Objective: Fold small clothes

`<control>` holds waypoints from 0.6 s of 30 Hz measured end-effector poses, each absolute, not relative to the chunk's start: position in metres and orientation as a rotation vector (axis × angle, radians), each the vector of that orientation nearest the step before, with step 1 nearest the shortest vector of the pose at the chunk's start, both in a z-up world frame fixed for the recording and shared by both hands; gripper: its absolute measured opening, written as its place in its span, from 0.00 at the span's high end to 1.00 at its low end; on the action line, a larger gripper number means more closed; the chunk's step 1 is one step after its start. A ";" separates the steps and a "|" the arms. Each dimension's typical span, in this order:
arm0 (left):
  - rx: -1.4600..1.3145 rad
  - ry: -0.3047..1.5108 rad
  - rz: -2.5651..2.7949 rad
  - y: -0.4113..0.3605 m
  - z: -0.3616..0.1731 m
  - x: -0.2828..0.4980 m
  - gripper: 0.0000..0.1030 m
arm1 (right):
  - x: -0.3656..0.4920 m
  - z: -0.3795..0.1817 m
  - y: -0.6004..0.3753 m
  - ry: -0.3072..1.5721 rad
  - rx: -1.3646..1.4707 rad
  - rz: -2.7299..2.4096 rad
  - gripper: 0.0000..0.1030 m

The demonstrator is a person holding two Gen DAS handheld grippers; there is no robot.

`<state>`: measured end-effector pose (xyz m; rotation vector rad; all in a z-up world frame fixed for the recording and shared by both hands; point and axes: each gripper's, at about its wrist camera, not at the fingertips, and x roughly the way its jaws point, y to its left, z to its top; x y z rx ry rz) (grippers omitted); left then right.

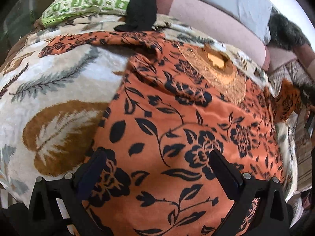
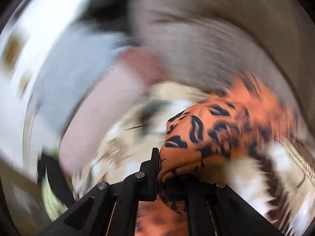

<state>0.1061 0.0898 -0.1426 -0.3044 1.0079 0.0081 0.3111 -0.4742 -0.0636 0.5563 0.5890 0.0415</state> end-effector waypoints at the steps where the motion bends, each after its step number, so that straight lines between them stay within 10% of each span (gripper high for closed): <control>1: -0.320 0.997 0.015 0.093 -0.141 0.105 0.00 | 0.307 -0.046 -0.430 0.567 0.457 0.105 0.95; 5: -0.339 0.943 0.022 0.101 -0.132 0.097 0.00 | 0.290 -0.047 -0.253 0.596 0.180 0.321 0.83; 7: -0.335 0.922 0.027 0.107 -0.128 0.093 0.00 | 0.292 -0.082 -0.199 0.711 0.127 0.388 0.17; 8: -0.328 0.909 0.030 0.111 -0.125 0.092 0.00 | 0.291 -0.105 -0.178 0.763 0.130 0.435 0.00; 18: -0.164 0.845 -0.033 0.079 -0.099 0.143 0.00 | 0.221 -0.127 -0.283 0.731 0.419 0.306 0.00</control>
